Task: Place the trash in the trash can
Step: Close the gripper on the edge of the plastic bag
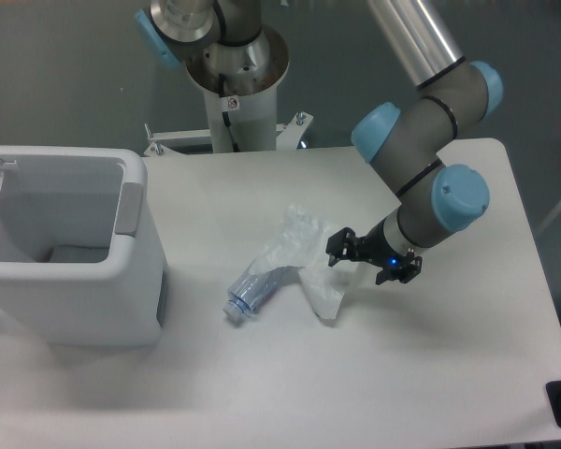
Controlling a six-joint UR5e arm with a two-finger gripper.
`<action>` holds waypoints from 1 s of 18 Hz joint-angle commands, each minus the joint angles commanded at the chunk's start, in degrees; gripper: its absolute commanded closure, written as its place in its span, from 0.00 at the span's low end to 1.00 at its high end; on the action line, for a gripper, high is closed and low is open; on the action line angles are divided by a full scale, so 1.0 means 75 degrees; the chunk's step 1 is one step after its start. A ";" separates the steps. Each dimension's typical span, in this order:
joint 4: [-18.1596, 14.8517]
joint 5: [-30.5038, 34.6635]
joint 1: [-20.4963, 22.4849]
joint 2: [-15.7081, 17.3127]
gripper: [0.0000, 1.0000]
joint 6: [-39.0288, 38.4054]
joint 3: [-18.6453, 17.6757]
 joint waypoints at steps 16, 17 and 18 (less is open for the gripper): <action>-0.0984 0.0129 0.0047 0.0258 1.00 0.0844 0.0116; -0.1089 0.0118 0.0105 0.0269 1.00 0.0867 0.0210; -0.1252 0.0106 0.0117 0.0281 1.00 0.0914 0.0350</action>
